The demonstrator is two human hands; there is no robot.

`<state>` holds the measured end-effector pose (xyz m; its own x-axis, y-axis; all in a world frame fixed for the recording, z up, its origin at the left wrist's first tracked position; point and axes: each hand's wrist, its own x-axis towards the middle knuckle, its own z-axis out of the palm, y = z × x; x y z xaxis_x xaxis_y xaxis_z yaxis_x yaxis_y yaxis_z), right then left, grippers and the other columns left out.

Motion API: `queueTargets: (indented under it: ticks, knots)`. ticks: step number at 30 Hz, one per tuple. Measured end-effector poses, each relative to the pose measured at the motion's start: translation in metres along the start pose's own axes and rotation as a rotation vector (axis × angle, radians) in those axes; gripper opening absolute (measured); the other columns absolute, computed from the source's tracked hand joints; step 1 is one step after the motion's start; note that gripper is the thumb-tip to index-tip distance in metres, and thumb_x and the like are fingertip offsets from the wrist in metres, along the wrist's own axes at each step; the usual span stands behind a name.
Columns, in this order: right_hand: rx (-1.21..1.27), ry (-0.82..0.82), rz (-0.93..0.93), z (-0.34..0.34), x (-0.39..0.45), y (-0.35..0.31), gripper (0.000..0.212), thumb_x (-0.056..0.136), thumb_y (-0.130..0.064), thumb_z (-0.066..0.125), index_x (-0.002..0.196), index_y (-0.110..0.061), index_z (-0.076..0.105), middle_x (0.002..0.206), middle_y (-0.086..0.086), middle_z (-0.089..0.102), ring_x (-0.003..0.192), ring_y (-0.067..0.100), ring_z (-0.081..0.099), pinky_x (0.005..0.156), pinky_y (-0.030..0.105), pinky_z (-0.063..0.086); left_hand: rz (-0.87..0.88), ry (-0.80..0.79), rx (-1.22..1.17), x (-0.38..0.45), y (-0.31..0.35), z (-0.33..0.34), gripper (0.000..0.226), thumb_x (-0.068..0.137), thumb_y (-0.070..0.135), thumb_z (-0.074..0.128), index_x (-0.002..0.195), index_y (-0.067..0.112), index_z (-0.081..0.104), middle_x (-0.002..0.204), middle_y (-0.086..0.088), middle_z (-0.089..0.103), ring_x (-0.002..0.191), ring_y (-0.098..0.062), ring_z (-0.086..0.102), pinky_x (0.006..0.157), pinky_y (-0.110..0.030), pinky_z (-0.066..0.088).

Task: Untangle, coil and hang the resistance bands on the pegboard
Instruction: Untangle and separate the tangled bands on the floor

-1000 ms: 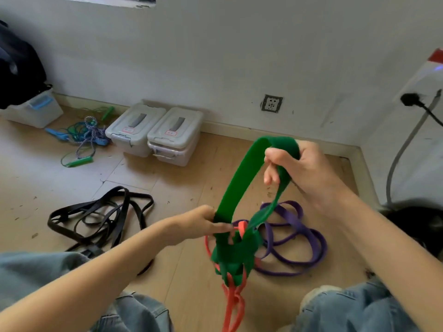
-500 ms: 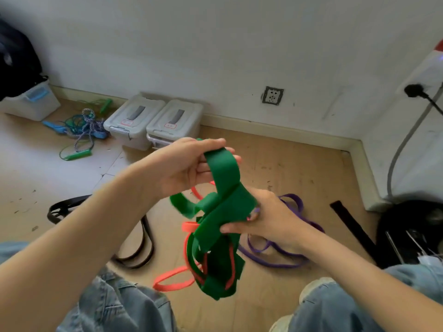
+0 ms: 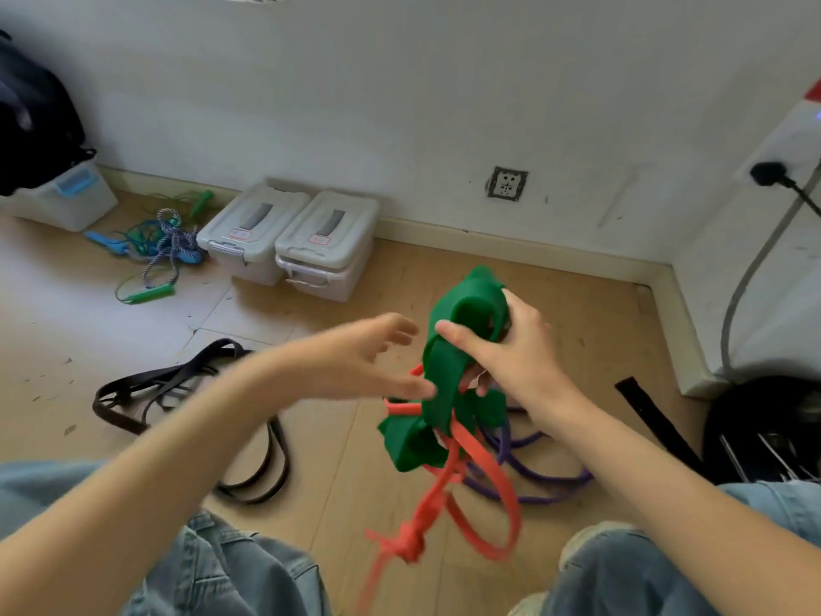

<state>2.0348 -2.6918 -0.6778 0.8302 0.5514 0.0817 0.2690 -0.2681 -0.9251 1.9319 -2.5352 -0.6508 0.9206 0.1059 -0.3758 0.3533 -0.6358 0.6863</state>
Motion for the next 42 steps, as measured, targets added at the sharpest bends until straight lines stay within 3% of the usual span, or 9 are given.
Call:
queueTargets:
  ticks: [3, 7, 14, 24, 27, 32, 36, 39, 42]
  knots:
    - [-0.201, 0.042, -0.182, 0.0, 0.002, -0.011, 0.041, 0.076, -0.05, 0.064, 0.084, -0.011, 0.056, 0.058, -0.008, 0.061, 0.049, 0.002, 0.06, 0.039, 0.011, 0.04, 0.086, 0.159, -0.248, 0.015, 0.005, 0.028, 0.05, 0.074, 0.033, 0.073, 0.113, 0.014, 0.047, 0.106, 0.002, 0.06, 0.096, -0.012, 0.06, 0.081, -0.028, 0.053]
    - [-0.312, 0.113, -0.107, -0.021, 0.011, -0.015, 0.05, 0.075, -0.064, 0.057, 0.06, -0.017, 0.045, 0.048, -0.002, 0.055, 0.041, 0.011, 0.052, 0.04, 0.017, 0.036, 0.079, 0.271, 0.184, 0.023, -0.001, 0.02, 0.035, 0.08, 0.031, 0.066, 0.106, 0.013, 0.051, 0.093, 0.004, 0.055, 0.083, -0.016, 0.054, 0.071, -0.024, 0.044]
    - [-0.774, 0.076, 0.085, -0.043, 0.025, 0.014, 0.066, 0.09, -0.06, 0.035, 0.043, -0.014, 0.041, 0.044, 0.001, 0.042, 0.043, 0.013, 0.039, 0.041, 0.027, 0.025, 0.129, 0.374, 0.349, -0.003, 0.005, -0.019, 0.028, 0.07, 0.027, 0.065, 0.096, 0.018, 0.065, 0.086, 0.006, 0.068, 0.075, -0.009, 0.061, 0.067, -0.021, 0.051]
    - [-1.016, -0.222, 0.366, -0.029, 0.024, 0.055, 0.058, 0.093, -0.059, 0.03, 0.076, -0.01, 0.057, 0.079, 0.008, 0.055, 0.079, 0.028, 0.057, 0.065, 0.031, 0.039, 0.573, 0.154, -1.088, -0.024, 0.034, -0.049, 0.026, 0.059, 0.003, 0.054, 0.079, 0.013, 0.067, 0.069, 0.0, 0.061, 0.059, -0.008, 0.055, 0.057, -0.017, 0.048]
    - [-0.694, -0.432, 0.207, -0.038, 0.025, 0.054, 0.02, 0.092, -0.038, 0.053, 0.106, -0.024, 0.058, 0.109, 0.001, 0.061, 0.101, 0.021, 0.058, 0.083, 0.031, 0.046, 0.461, 0.236, -1.041, -0.017, 0.03, -0.045, 0.031, 0.06, -0.004, 0.056, 0.087, 0.008, 0.067, 0.069, 0.0, 0.059, 0.057, -0.007, 0.051, 0.055, -0.017, 0.046]
    - [-0.046, -0.911, 0.034, -0.025, 0.018, 0.01, 0.059, 0.078, -0.033, 0.069, 0.123, -0.056, 0.04, 0.131, -0.027, 0.046, 0.116, -0.001, 0.052, 0.091, 0.021, 0.049, 0.427, 0.227, -1.135, -0.013, 0.037, -0.035, 0.023, 0.068, 0.0, 0.045, 0.084, 0.006, 0.06, 0.064, 0.001, 0.053, 0.053, -0.005, 0.045, 0.051, -0.016, 0.041]
    - [-0.152, -0.685, -0.01, 0.003, 0.007, 0.004, 0.059, 0.074, -0.035, 0.075, 0.123, -0.027, 0.043, 0.115, -0.007, 0.055, 0.091, 0.015, 0.064, 0.081, 0.034, 0.055, 0.452, 0.204, -1.272, -0.013, 0.04, -0.041, 0.015, 0.071, 0.005, 0.039, 0.081, 0.01, 0.049, 0.059, 0.007, 0.043, 0.049, -0.001, 0.039, 0.049, -0.014, 0.034]
    - [-0.124, -0.622, -0.059, 0.002, 0.011, -0.005, 0.074, 0.07, -0.041, 0.074, 0.129, -0.045, 0.03, 0.123, -0.014, 0.047, 0.083, 0.009, 0.066, 0.074, 0.023, 0.054, 0.446, 0.15, -1.298, -0.013, 0.037, -0.036, 0.011, 0.073, 0.006, 0.039, 0.08, 0.01, 0.045, 0.058, 0.007, 0.039, 0.049, -0.001, 0.038, 0.051, -0.014, 0.033]
    - [-0.041, -0.594, -0.19, 0.005, 0.009, -0.011, 0.031, 0.086, -0.02, 0.064, 0.116, -0.019, 0.054, 0.099, 0.002, 0.065, 0.061, 0.01, 0.064, 0.055, 0.023, 0.051, 0.45, 0.125, -1.34, -0.009, 0.033, -0.032, 0.011, 0.07, 0.004, 0.043, 0.078, 0.01, 0.047, 0.059, 0.007, 0.04, 0.051, -0.002, 0.039, 0.051, -0.014, 0.034]
